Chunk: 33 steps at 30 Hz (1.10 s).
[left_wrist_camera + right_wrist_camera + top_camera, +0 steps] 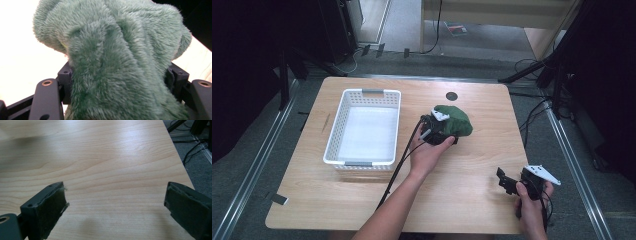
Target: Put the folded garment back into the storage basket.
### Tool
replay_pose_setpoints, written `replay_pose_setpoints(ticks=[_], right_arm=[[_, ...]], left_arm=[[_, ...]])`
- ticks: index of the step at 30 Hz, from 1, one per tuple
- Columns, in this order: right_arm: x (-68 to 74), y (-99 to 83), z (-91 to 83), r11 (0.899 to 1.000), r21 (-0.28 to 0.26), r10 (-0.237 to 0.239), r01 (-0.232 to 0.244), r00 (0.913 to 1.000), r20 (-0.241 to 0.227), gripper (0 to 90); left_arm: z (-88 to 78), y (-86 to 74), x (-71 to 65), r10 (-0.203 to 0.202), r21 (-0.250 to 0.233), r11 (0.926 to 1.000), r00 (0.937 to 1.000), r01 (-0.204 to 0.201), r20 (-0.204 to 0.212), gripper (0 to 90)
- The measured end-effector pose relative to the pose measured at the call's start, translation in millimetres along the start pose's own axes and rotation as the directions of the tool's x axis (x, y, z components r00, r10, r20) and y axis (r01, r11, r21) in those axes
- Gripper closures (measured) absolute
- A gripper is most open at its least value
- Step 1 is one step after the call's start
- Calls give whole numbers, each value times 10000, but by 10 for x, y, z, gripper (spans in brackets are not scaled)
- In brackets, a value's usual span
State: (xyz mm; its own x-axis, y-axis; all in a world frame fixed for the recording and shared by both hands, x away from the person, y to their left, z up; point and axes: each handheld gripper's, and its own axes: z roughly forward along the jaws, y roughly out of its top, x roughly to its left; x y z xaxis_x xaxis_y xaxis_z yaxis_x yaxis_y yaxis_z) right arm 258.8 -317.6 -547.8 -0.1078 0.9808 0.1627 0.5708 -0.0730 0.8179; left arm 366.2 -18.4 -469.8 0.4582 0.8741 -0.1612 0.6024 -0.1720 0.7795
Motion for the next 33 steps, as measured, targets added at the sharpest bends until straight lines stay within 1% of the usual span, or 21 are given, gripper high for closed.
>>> replay_pose_setpoints(ticks=[3,6,7,13,16,17,23,25,27,29,33], right_arm=[[0,0,0,10000,0,-7,7,10000,-5,38],[1,0,1,10000,3,-8,8,10000,-1,38],[1,0,1,10000,2,-12,12,10000,1,38],[2,1,2,10000,10,-13,13,10000,10,38],[1,1,2,10000,7,-7,7,10000,10,38],[1,1,2,10000,10,-10,10,10000,7,38],[2,1,2,10000,12,-13,13,10000,9,38],[2,0,3,10000,7,-29,29,10000,6,38],[2,0,3,10000,8,-32,32,10000,8,38],[3,0,3,10000,10,-36,36,10000,12,39],[5,0,3,10000,6,-42,42,10000,24,39]], left_arm=[[-69,37,30,-18,-171,9999,9999,17,-104,313],[-131,64,71,-89,-284,9996,9999,86,-101,312],[-152,71,86,-57,-314,9995,9999,54,-106,312],[-263,113,158,-231,-538,9983,9997,224,-120,313],[-344,136,201,-163,-644,9978,9998,153,-150,313],[-370,145,217,-198,-689,9974,9997,186,-164,313],[-526,190,331,-356,-1010,9944,9989,324,-299,313],[-578,201,372,-458,-1103,9930,9987,430,-233,313],[-636,208,411,-445,-1178,9922,9986,407,-299,313],[-690,214,452,-536,-1300,9903,9981,494,-290,313],[-782,218,538,-579,-1410,9887,9974,512,-438,313]])
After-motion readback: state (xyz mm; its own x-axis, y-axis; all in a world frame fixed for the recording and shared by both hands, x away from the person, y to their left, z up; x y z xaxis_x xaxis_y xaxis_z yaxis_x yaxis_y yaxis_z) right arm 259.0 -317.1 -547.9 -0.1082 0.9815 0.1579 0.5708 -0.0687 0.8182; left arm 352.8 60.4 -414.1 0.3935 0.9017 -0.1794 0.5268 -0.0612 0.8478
